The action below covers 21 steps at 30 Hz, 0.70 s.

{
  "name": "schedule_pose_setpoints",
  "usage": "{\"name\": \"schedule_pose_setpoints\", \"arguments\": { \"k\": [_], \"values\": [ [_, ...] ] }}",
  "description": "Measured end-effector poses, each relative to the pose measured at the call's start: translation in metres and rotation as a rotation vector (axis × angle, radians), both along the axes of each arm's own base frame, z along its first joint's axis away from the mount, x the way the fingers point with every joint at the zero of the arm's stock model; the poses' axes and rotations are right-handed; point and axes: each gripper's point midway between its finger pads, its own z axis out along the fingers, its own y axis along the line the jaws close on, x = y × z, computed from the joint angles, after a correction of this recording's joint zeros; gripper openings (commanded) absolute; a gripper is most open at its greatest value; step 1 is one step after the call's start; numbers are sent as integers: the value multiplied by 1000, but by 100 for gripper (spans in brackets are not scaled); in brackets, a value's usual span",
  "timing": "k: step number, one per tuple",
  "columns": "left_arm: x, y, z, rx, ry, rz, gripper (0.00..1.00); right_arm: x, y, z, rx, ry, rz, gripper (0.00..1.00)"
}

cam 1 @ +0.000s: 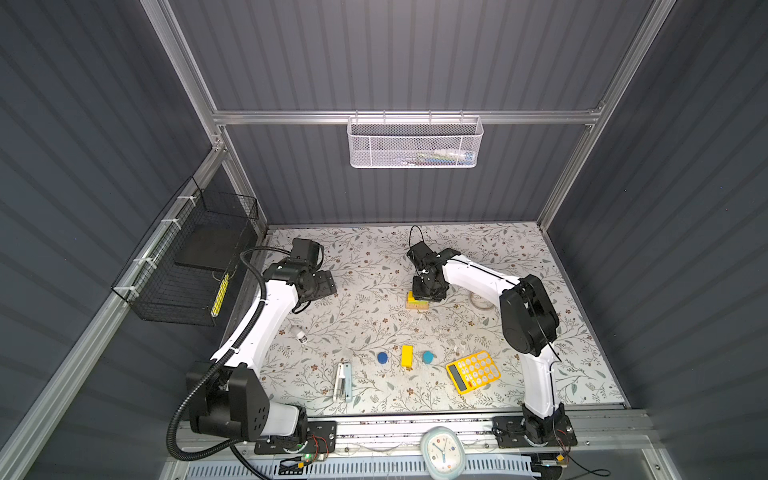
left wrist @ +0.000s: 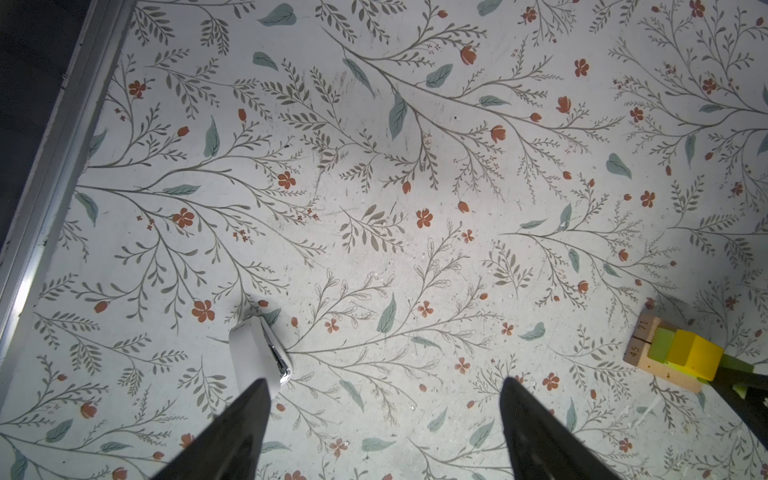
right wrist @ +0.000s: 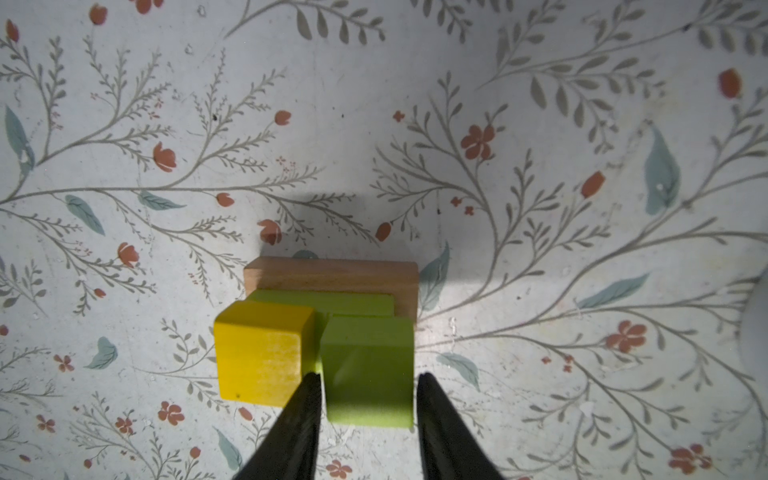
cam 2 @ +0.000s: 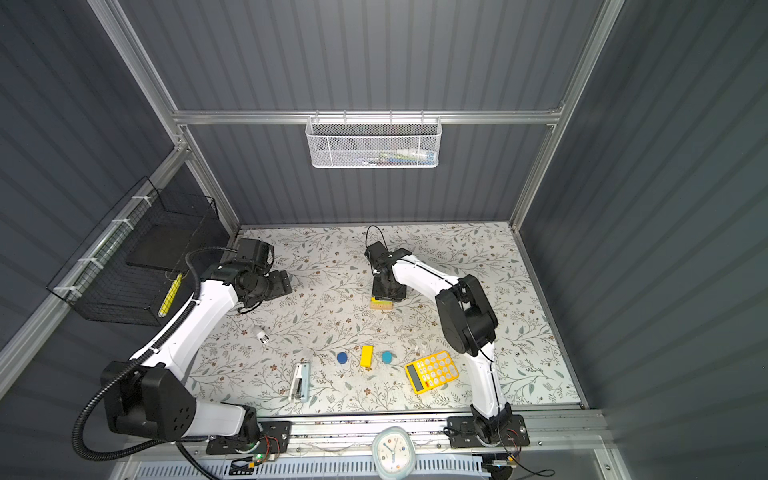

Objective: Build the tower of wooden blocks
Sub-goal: 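Lower the lime-green cube beside the yellow cube on the tower, then open the right gripper and raise it off the lime-green cube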

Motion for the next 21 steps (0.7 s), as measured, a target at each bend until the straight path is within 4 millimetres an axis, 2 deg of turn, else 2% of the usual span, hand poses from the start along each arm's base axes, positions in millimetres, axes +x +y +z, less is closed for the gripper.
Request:
{"name": "schedule_pose_setpoints", "arguments": {
  "k": [21],
  "values": [
    [0, 0, 0, 0, 0, 0, 86, 1, -1, 3, -2, -9, -2, 43]
  ]
}}
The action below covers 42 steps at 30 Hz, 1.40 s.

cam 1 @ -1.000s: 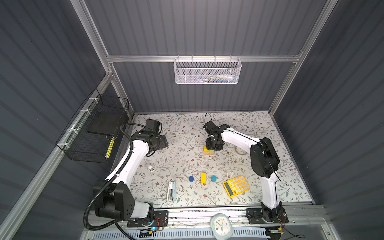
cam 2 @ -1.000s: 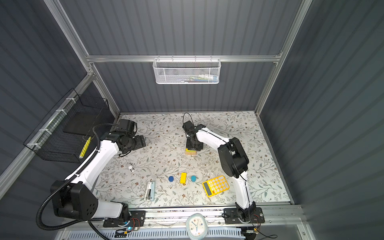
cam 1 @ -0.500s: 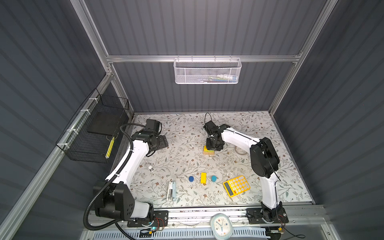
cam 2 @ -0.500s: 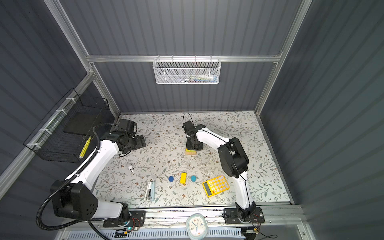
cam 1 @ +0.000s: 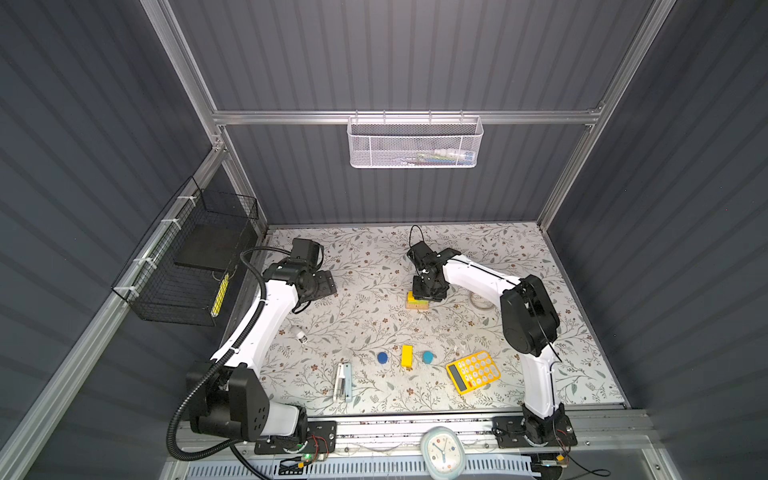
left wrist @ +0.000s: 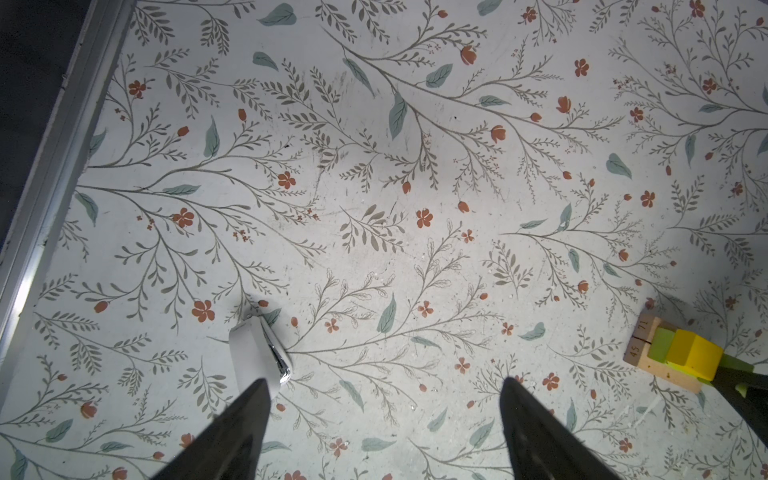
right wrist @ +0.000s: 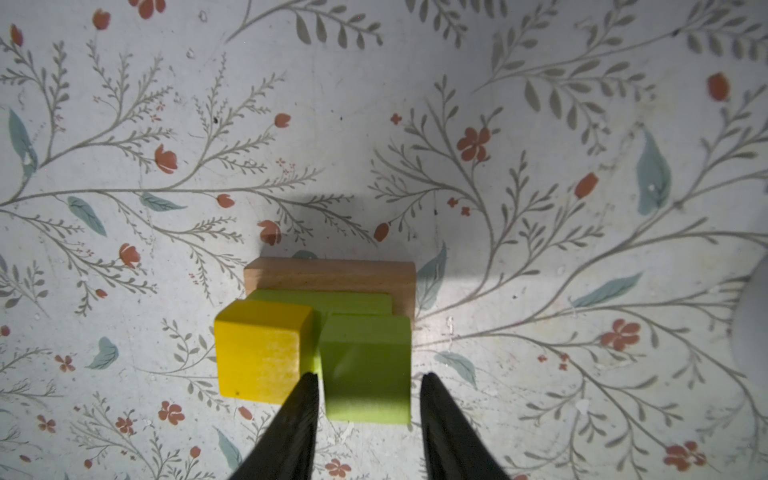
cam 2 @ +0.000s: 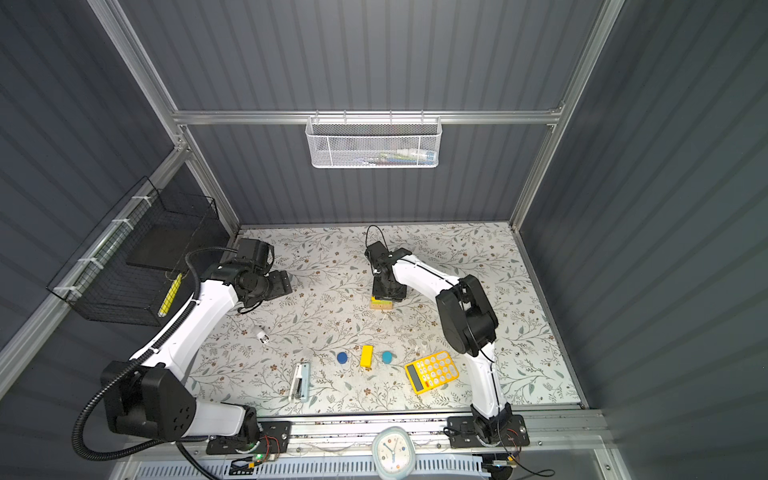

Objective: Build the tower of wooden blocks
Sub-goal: 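Open the right gripper and raise it off the lime-green cube, then draw the right gripper back while the left gripper moves toward the tower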

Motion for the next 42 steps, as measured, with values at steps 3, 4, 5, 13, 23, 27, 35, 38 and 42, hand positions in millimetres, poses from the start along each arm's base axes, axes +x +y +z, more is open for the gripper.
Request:
{"name": "schedule_pose_setpoints", "arguments": {
  "k": [3, 4, 5, 13, 23, 27, 35, 38, 42],
  "values": [
    [0, 0, 0, 0, 0, 0, 86, 0, -1, 3, 1, -5, -1, 43],
    [0, 0, 0, 0, 0, 0, 86, 0, -1, 5, 1, -9, -1, 44],
    [0, 0, 0, 0, 0, 0, 86, 0, -1, 7, 2, -11, -1, 44],
    [0, -2, 0, -14, 2, 0, 85, -1, -3, 32, 30, -56, -10, 48],
    [6, -27, 5, -117, -30, -59, 82, -12, -12, 80, 102, -162, -8, 73],
    [7, -53, 8, -143, -40, -130, 82, -19, -15, 91, 155, -196, 3, 88],
    [19, -127, 2, -216, -26, -300, 82, -30, -31, 103, 240, -243, 13, 99],
    [25, -142, -4, -241, -26, -324, 82, -32, -42, 107, 261, -270, 10, 99],
    [34, -166, -6, -271, -38, -363, 82, -36, -55, 110, 313, -302, -4, 99]
  ]
}}
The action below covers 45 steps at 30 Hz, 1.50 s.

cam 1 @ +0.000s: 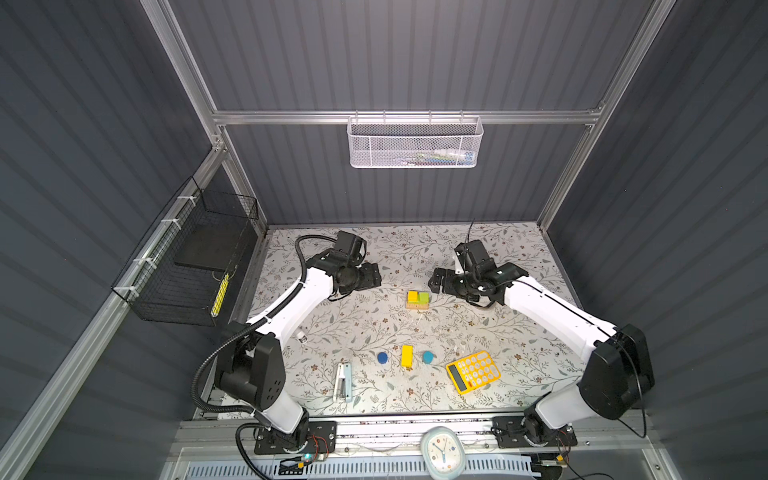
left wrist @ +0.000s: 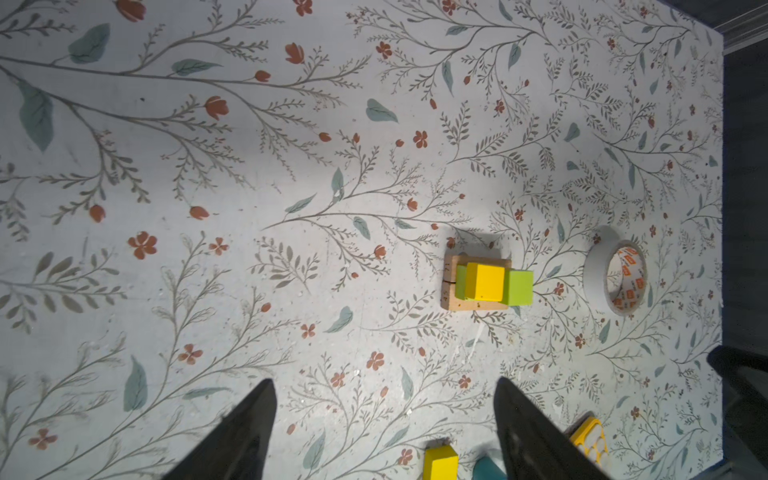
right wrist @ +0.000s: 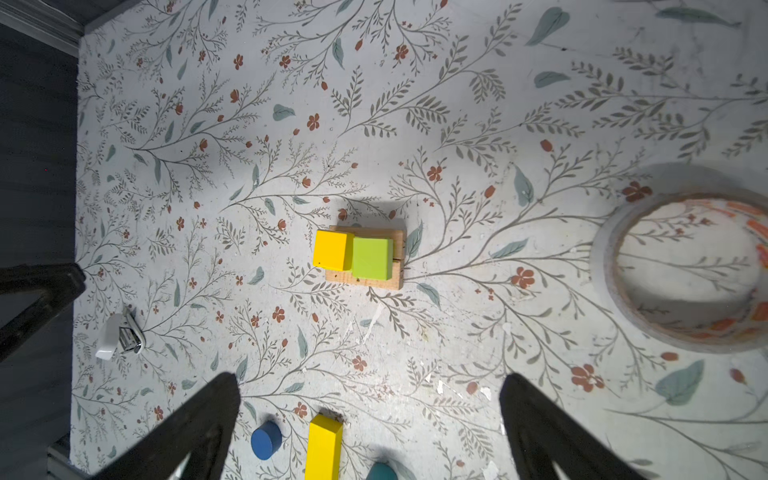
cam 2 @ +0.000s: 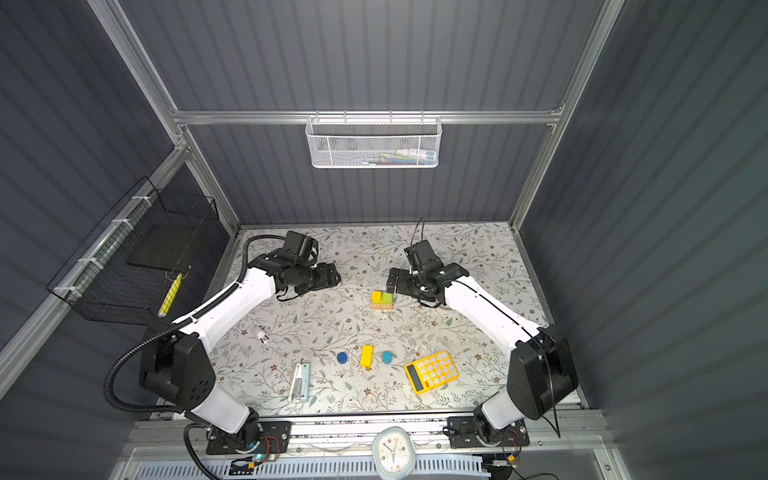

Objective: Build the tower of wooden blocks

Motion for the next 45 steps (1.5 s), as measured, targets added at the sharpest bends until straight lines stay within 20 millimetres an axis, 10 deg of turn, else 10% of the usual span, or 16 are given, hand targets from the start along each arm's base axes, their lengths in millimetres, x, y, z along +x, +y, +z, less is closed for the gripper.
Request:
{"name": "schedule_pose_setpoints", "arguments": {
  "k": [11, 45],
  "values": [
    [4, -72, -34, -85, 18, -129, 77, -9, -1, -7, 214, -45, 34, 99],
    [17, -110, -83, -203, 65, -144, 40, 27, 39, -53, 551, 36, 26, 99]
  ]
}}
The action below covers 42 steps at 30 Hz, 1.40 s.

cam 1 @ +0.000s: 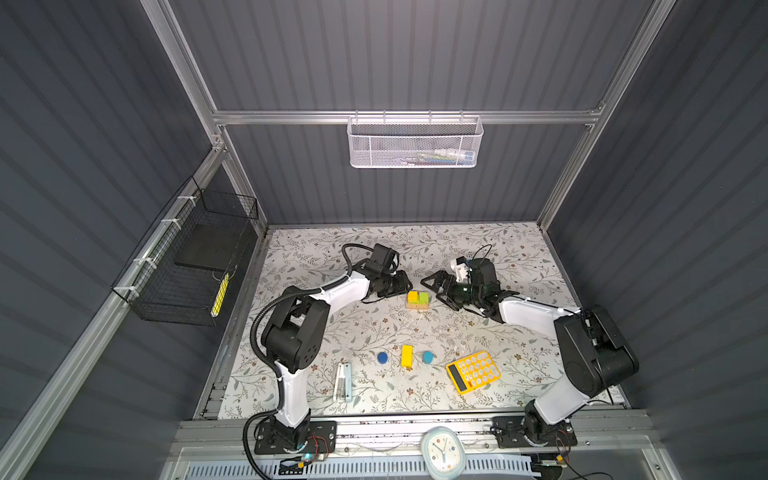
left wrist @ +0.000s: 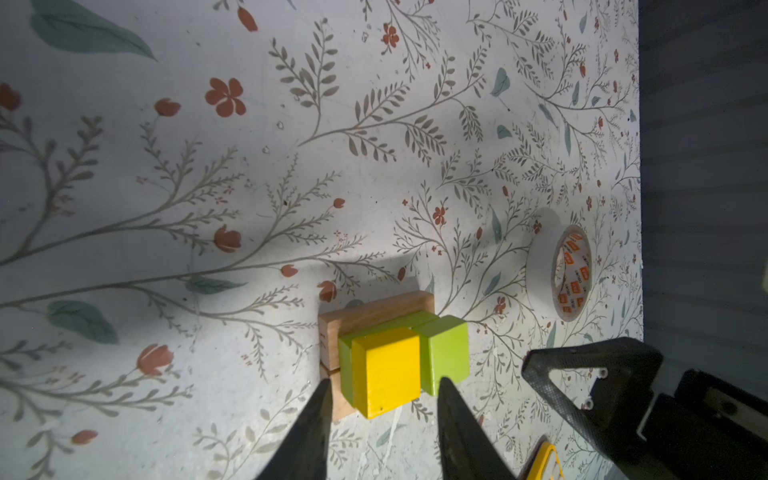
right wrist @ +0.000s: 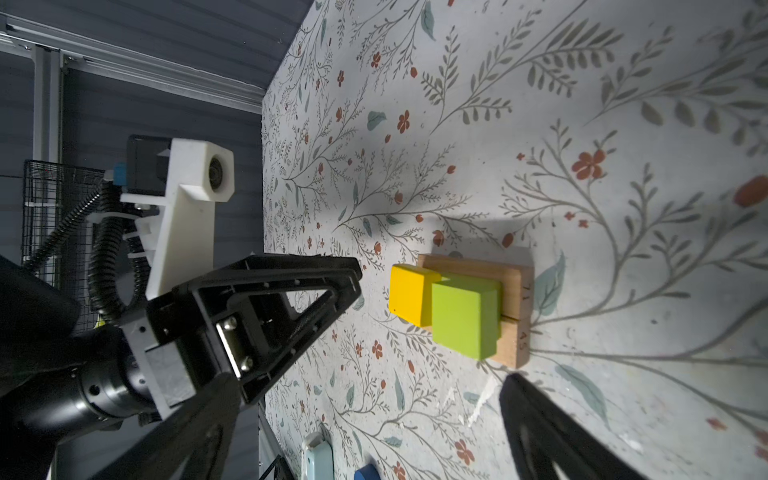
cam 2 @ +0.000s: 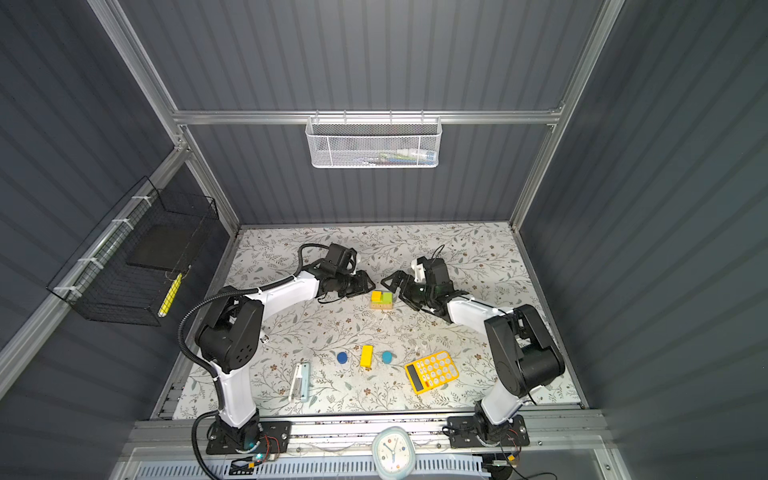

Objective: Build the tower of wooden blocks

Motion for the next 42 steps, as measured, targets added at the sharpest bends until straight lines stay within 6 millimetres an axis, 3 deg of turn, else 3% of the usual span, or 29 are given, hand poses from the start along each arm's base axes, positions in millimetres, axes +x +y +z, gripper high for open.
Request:
{"name": "schedule_pose_setpoints", "arguments": {
  "k": [23, 42],
  "values": [
    [-10, -14, -17, 3, 36, -26, 34, 11, 6, -11, 72, 16, -21, 99],
    [-12, -16, -17, 3, 37, -30, 35, 13, 11, -20, 101, 37, -13, 99]
  ]
}}
